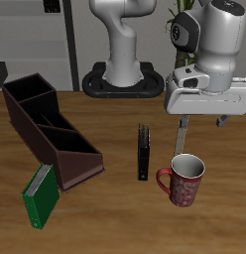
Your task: Place the red mug into the right desk caddy's right compartment
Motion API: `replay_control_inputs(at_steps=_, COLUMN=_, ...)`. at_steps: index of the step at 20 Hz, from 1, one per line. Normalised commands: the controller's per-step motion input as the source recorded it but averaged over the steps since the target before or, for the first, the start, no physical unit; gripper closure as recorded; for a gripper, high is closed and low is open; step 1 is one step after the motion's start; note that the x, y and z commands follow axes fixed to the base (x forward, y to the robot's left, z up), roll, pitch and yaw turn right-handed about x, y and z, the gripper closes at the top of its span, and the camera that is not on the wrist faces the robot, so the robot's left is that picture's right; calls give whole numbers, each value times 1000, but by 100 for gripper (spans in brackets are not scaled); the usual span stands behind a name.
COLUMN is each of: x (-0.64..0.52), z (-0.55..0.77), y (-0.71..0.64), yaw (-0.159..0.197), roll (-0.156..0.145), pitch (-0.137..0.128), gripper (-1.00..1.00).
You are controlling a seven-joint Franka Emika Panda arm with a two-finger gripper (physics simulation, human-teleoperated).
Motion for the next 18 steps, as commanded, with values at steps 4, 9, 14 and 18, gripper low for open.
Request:
replay_control_inputs(at_steps=4, x=146, z=-432, y=82, yaw=14, roll=37, pitch=63, gripper=-100)
replay_control_inputs(at_steps=9, x=124, z=-369, y=95, yaw=40, roll=8, pitch=37, gripper=-100)
replay_control_inputs(at_steps=14, x=183, z=-408, y=63, yaw=13, roll=11, pitch=57, gripper=-100)
replay_control_inputs(at_steps=18, x=87, z=-340, y=14, yaw=19, roll=15, pitch=41, gripper=-100)
